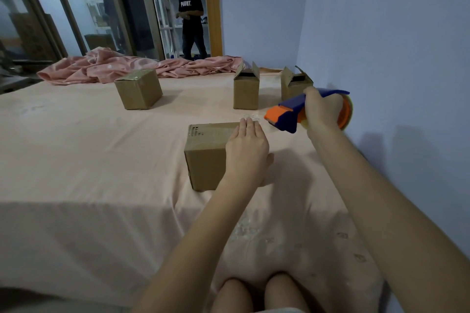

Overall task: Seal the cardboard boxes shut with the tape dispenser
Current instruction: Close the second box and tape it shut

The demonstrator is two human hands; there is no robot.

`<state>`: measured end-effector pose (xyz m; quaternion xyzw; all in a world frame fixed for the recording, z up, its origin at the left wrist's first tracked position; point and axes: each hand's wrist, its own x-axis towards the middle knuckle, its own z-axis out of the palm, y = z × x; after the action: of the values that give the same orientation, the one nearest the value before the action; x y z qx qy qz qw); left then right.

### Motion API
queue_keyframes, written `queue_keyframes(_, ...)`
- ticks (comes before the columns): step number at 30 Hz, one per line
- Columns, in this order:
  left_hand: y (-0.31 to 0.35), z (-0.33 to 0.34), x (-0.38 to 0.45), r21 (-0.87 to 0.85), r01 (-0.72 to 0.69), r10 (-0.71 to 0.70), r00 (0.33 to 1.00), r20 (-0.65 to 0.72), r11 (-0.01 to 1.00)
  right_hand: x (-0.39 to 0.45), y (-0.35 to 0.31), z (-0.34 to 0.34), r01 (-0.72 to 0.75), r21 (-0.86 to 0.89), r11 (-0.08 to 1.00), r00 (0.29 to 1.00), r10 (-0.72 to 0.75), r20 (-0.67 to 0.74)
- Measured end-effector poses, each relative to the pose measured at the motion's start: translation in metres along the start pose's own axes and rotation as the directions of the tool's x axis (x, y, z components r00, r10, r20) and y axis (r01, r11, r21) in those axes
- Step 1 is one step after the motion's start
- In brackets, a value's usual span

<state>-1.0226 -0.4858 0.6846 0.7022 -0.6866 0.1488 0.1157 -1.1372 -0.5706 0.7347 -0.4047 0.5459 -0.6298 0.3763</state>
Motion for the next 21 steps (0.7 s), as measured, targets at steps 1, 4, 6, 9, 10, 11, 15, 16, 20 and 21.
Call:
queue_keyframes(1, 0.000, 0.000, 0.000, -0.002, 0.001, -0.001, 1.000, -0.002, 1.000, 0.001, -0.001, 0.000, 0.005, 0.002, 1.000, 1.000, -0.005, 0.001)
queue_keyframes(4, 0.000, -0.001, 0.000, -0.008, -0.004, 0.004, 1.000, -0.003, 1.000, 0.000, -0.001, 0.001, 0.003, 0.011, 1.000, 1.000, -0.002, -0.011)
queue_keyframes(6, 0.000, -0.001, -0.002, -0.012, -0.005, 0.005, 1.000, -0.012, 1.000, -0.001, 0.001, 0.001, -0.007, 0.037, 0.999, 1.000, 0.009, -0.030)
queue_keyframes(9, 0.000, -0.001, -0.003, -0.025, 0.000, -0.001, 1.000, -0.015, 1.000, 0.004, -0.003, -0.011, 0.014, 0.088, 0.996, 0.995, -0.005, -0.099)
queue_keyframes(10, 0.001, -0.002, -0.001, -0.025, -0.001, 0.000, 1.000, -0.011, 1.000, 0.007, -0.005, -0.017, 0.052, 0.075, 0.996, 0.990, -0.042, -0.135)
queue_keyframes(11, 0.001, -0.002, 0.000, -0.024, -0.004, 0.004, 1.000, -0.006, 1.000, 0.010, -0.007, -0.022, 0.092, 0.057, 0.994, 0.984, -0.082, -0.158)
queue_keyframes(15, -0.003, -0.001, 0.002, -0.034, -0.027, 0.027, 0.999, -0.017, 0.999, 0.010, -0.011, -0.025, 0.216, -0.033, 0.976, 0.963, -0.219, -0.156)
queue_keyframes(16, -0.004, -0.001, 0.001, -0.032, -0.029, 0.028, 0.999, -0.022, 0.999, 0.008, -0.013, -0.022, 0.243, -0.060, 0.968, 0.957, -0.250, -0.147)
queue_keyframes(20, -0.003, 0.001, -0.001, -0.023, -0.023, 0.022, 0.999, -0.039, 0.999, 0.005, -0.020, -0.015, 0.327, -0.204, 0.923, 0.932, -0.351, -0.092)
queue_keyframes(21, -0.002, 0.001, -0.001, -0.026, -0.019, 0.018, 0.999, -0.046, 0.999, 0.004, -0.019, -0.014, 0.353, -0.245, 0.903, 0.922, -0.380, -0.073)
